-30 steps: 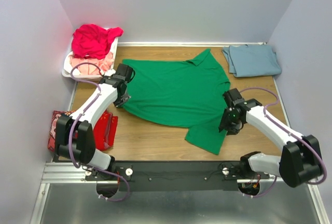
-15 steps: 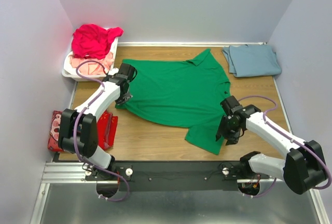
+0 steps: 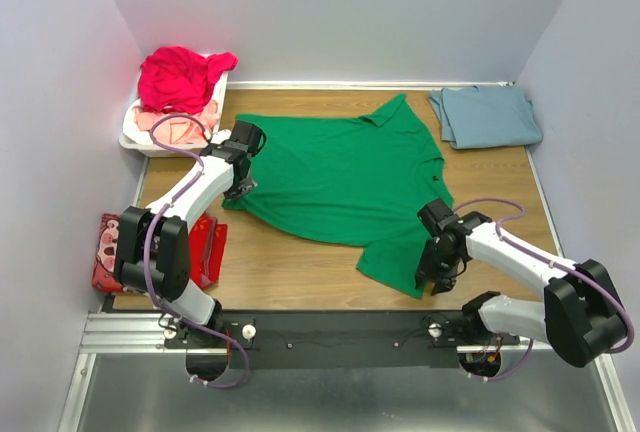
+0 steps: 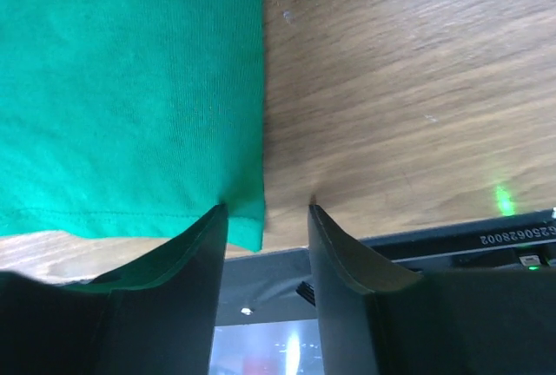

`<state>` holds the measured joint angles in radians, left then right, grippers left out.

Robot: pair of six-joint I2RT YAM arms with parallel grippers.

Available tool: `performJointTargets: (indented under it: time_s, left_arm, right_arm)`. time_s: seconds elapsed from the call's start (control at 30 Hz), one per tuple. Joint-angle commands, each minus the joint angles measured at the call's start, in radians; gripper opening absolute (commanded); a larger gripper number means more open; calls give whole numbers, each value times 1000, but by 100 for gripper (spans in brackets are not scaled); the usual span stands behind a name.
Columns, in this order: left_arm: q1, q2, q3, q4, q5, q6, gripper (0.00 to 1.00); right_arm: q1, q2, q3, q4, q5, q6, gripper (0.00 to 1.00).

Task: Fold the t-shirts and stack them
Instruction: Fold the tshirt

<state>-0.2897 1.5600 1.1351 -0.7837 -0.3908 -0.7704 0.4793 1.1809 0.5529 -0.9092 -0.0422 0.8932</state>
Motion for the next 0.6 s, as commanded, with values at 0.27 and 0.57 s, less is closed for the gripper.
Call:
performJointTargets:
  time_s: [0.27, 0.57]
  left_arm:
    - [-3, -11, 12, 12, -31, 13, 0]
    - [-3, -29, 20, -20, -48, 8, 0]
  right_arm:
    - [27, 97, -31, 101, -10, 19, 28]
    - [30, 60, 30, 11, 30, 23, 1]
